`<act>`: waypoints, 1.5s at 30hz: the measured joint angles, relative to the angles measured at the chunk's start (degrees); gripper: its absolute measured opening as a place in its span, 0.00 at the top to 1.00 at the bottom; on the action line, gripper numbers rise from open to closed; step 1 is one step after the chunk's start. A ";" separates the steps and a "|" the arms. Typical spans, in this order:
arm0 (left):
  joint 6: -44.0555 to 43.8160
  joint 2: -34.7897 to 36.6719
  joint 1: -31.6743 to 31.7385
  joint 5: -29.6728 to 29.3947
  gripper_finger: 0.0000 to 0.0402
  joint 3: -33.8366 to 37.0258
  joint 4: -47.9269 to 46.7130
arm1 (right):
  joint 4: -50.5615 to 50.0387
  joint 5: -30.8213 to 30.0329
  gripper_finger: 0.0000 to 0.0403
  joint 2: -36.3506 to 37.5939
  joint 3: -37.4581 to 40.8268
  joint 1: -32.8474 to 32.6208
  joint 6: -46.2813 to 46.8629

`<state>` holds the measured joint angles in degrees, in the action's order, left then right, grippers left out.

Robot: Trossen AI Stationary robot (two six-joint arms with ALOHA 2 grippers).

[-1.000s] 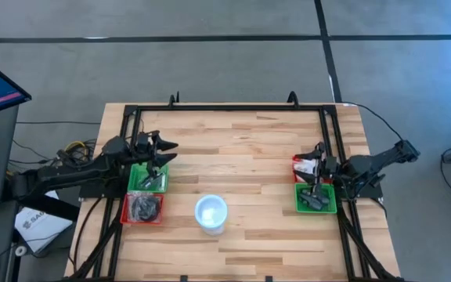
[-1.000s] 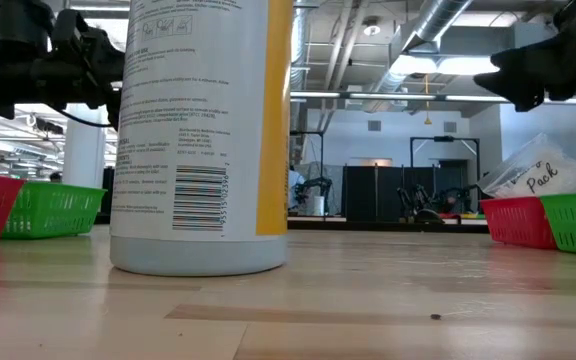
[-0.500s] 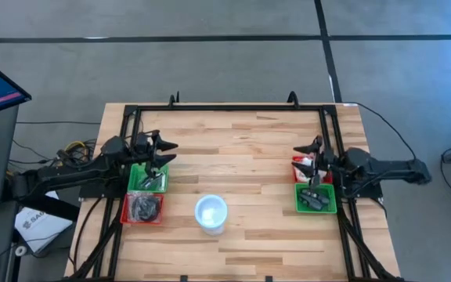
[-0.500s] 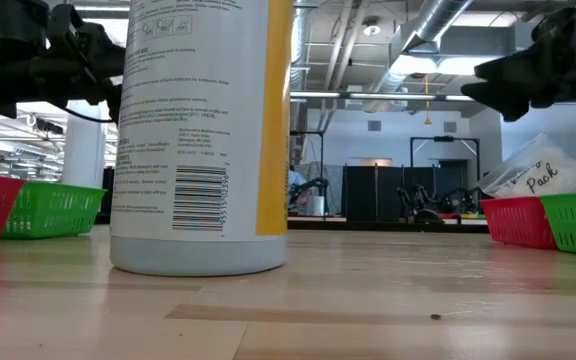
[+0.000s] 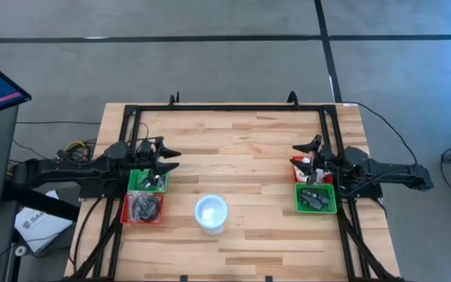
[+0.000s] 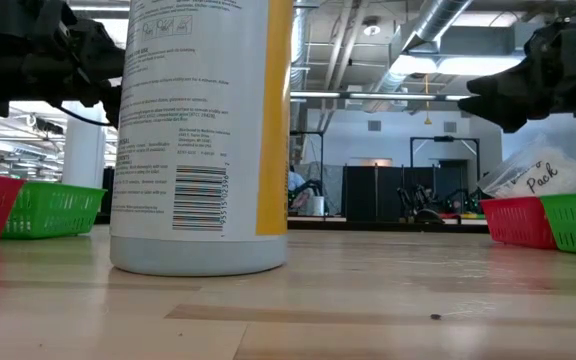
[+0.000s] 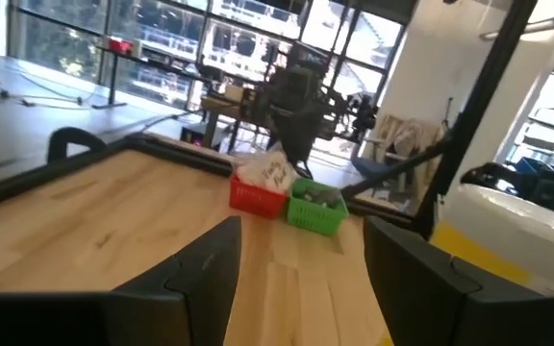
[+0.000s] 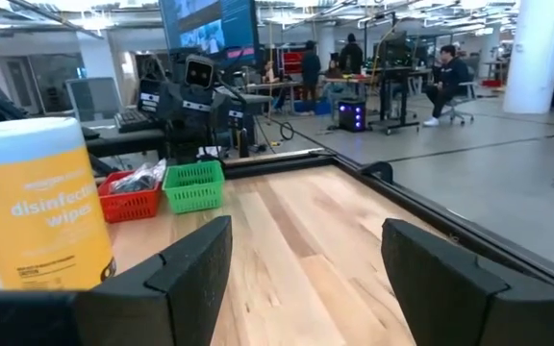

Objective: Pick & Place Travel size toiletries
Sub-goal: Return to Home Position

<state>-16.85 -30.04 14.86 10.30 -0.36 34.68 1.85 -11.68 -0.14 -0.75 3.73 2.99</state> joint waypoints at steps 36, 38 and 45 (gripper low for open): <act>-4.64 16.70 0.43 -8.41 0.48 0.00 -16.60 | -8.35 -0.25 0.37 0.00 -2.84 -1.40 1.57; -4.64 16.70 0.43 -8.41 0.48 0.00 -16.57 | -8.33 -0.24 0.37 0.00 -2.84 -1.40 1.57; -4.64 16.70 -0.09 -8.51 0.48 0.00 -16.48 | -8.30 -0.24 0.37 0.00 -2.91 -1.40 1.57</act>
<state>-21.50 -13.34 14.77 1.79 -0.36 18.20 -6.45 -11.92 -0.14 -3.66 2.33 4.56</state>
